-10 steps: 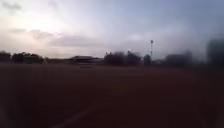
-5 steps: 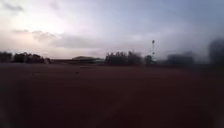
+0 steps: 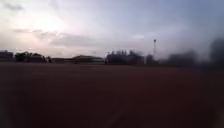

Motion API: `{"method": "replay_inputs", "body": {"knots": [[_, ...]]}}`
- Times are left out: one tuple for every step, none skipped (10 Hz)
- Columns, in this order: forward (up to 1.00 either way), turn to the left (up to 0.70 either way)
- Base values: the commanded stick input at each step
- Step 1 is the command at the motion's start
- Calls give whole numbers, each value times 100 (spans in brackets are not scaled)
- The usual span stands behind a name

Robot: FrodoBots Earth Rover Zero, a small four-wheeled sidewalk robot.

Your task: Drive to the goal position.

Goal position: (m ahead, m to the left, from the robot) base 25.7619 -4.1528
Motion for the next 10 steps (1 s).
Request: {"method": "replay_inputs", "body": {"knots": [[70, 0], [70, 0], [70, 0], [70, 0], [70, 0], [70, 0], [70, 0], [70, 0], [70, 0], [70, 0]]}}
